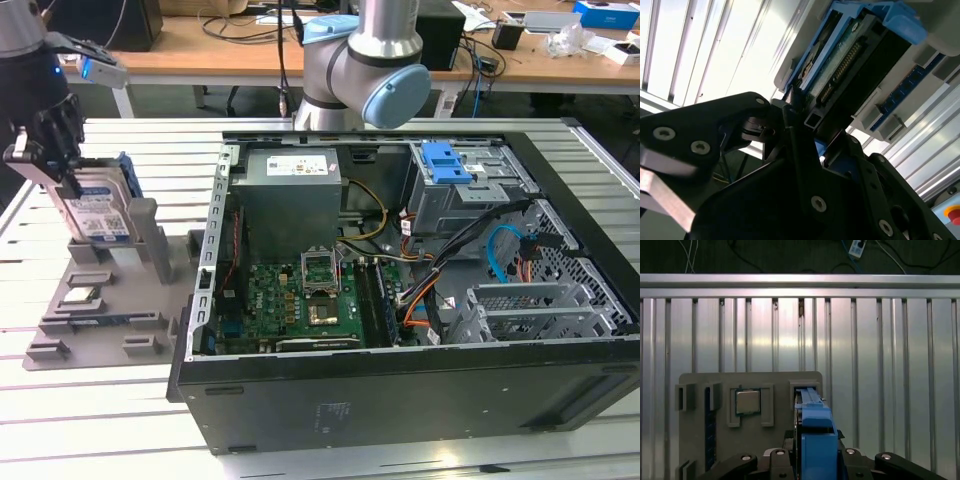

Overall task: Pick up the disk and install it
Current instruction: 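Pick up the disk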

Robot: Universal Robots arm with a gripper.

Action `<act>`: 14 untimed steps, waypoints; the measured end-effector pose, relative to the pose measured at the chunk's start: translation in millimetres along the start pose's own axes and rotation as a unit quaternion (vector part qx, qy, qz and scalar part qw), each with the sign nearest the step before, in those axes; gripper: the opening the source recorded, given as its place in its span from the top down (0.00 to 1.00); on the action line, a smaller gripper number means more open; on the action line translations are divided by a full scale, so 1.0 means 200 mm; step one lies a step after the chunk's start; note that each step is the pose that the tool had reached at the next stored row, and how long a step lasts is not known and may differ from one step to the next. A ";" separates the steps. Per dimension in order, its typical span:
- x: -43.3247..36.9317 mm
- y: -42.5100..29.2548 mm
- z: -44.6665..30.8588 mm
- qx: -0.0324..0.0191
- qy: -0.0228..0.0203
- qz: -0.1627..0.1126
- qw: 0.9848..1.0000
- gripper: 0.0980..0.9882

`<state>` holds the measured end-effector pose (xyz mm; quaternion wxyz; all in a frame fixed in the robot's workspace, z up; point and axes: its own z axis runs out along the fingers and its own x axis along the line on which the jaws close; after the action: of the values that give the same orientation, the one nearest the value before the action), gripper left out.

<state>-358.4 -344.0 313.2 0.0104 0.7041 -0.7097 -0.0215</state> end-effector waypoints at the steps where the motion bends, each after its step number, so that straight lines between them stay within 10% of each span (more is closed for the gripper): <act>1: 0.000 0.001 -0.018 0.000 0.000 0.000 1.000 0.70; 14: -0.003 0.007 -0.148 0.000 0.000 0.000 1.000 0.70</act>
<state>-358.5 -343.9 342.8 0.0103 0.7041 -0.7097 -0.0215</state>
